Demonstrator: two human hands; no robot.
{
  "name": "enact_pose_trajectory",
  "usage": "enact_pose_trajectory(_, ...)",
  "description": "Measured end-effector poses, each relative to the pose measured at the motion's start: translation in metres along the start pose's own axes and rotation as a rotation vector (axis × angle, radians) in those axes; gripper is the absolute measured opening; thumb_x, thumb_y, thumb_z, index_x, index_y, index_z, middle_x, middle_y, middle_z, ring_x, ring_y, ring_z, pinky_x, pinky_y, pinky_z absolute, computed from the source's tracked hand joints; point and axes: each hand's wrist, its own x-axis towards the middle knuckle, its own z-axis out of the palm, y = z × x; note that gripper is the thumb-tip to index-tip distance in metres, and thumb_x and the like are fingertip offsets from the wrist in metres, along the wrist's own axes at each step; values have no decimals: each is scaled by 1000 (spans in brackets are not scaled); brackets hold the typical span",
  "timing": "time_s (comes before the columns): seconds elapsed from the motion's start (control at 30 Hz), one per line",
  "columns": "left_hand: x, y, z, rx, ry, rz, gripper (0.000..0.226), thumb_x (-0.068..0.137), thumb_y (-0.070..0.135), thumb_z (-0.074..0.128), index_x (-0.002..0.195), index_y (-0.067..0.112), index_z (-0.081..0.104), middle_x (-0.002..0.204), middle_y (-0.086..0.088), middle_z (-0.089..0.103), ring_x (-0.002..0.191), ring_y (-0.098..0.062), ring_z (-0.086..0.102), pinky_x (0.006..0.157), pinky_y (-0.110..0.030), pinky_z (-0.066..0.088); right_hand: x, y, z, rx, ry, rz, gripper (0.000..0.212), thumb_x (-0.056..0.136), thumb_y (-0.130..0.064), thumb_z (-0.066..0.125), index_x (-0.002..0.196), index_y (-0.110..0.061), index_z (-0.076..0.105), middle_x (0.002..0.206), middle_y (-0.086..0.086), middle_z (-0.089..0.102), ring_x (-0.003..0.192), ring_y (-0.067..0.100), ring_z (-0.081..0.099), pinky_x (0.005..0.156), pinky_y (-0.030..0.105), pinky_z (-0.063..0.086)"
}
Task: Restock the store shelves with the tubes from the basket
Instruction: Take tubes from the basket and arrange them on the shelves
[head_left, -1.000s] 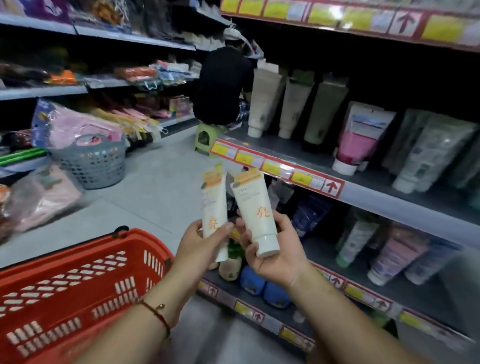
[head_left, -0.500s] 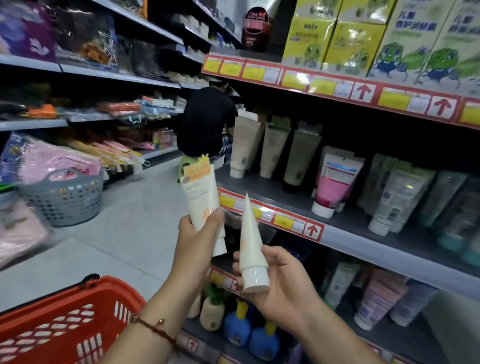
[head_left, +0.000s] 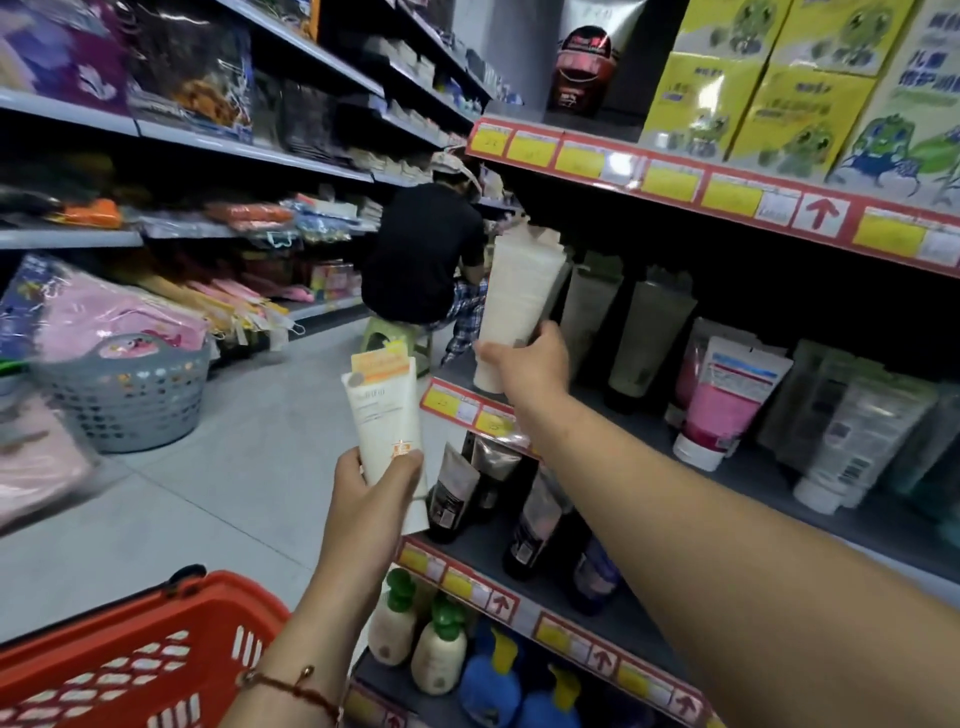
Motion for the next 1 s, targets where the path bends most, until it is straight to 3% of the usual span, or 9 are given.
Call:
enact_pose_trajectory(0.13,9,0,-7,12,2,2,35,89,36,63,119,26,48,106,6,64,95,-14,64,73,-36,51,20,11,20,-117,83,33,63,69,-32,86,117,-13,51,119,10,60,104,32,62,91,49,52)
enact_pose_trajectory(0.3,10,1,-10,3,-3,4,36,89,37,64,120,27,49,107,8,64,96,-12,63,72,-34,50,25,17,29,-235,84,-47,62,74,-27,84,120,-9,47,125,12,57,108,33,61,91,46,52)
enact_pose_trajectory(0.53,5,1,-11,69,-40,34,37,87,40,68,118,34,49,106,15,63,93,-7,64,74,-33,53,24,15,31,-178,119,14,75,72,-35,84,126,-9,39,128,11,52,114,34,57,95,50,50)
enact_pose_trajectory(0.63,2,3,-11,90,-66,50,40,86,39,70,118,34,48,104,14,62,90,-6,65,70,-29,53,-7,10,19,-181,133,-157,68,81,-47,71,132,-13,41,134,6,47,124,26,46,101,43,43)
enact_pose_trajectory(0.73,-1,5,-8,95,-84,64,44,83,40,73,120,31,52,105,9,65,91,-9,68,74,-31,57,-63,17,0,-142,-134,-183,62,88,-48,64,139,-23,42,137,-4,46,125,15,45,101,34,42)
enact_pose_trajectory(0.83,-6,5,-3,115,-102,77,36,83,35,73,115,34,57,103,8,69,89,-8,69,72,-28,57,-113,36,-13,81,-564,203,51,90,-43,64,135,-25,50,128,-2,63,111,14,65,95,38,54)
enact_pose_trajectory(0.9,-10,4,0,171,-144,100,33,84,32,72,114,38,60,99,9,70,88,-7,69,68,-24,55,-125,47,-22,275,-645,396,40,94,-34,62,130,-19,56,116,5,72,101,20,71,86,36,59)
enact_pose_trajectory(1.0,-20,3,5,228,-261,117,31,86,29,72,112,44,66,91,16,72,86,-6,69,66,-22,57,-127,50,-39,413,-672,513,33,96,-24,59,127,-15,58,108,9,75,97,23,73,80,35,60)
